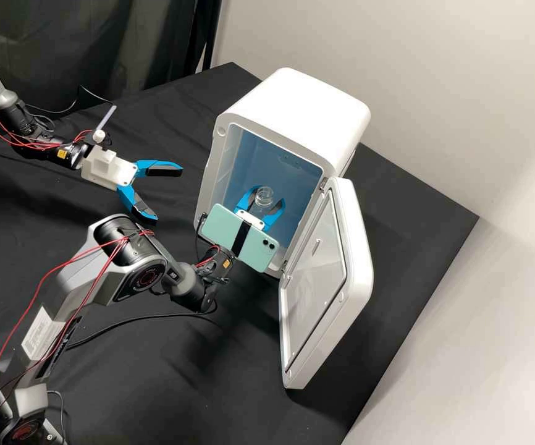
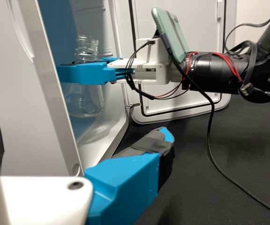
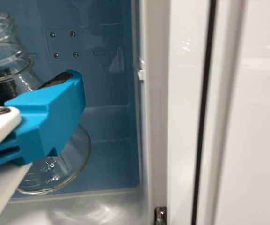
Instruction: Place the flask in the incubator
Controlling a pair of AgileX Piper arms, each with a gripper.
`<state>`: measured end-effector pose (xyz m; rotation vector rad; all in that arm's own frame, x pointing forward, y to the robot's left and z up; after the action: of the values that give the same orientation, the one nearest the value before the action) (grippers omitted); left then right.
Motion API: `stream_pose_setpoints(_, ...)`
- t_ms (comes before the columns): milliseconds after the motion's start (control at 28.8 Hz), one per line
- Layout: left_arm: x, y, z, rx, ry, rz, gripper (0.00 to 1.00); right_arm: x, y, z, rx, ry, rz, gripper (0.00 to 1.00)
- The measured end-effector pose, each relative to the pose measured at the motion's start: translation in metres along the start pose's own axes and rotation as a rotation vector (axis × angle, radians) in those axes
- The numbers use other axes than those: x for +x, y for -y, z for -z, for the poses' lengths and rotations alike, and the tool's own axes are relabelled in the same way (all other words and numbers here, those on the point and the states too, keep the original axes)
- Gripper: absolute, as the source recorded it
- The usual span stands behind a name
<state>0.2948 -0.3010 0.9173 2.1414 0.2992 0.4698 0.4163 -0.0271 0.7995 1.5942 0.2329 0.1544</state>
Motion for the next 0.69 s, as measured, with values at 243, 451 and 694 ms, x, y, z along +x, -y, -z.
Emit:
stream_pose_setpoints(243,0.0,0.0,0.0,0.0,0.0,0.0,1.0,0.017,0.008,-0.004,0.012,-0.021,-0.01,0.0)
stream_pose_setpoints(451,0.0,0.0,0.0,0.0,0.0,0.0,1.0,0.028,0.016,-0.005,0.024,-0.009,0.019,0.0)
stream_pose_setpoints(694,0.0,0.0,0.0,0.0,0.0,0.0,1.0,0.036,0.023,-0.011,0.023,0.005,0.038,0.0)
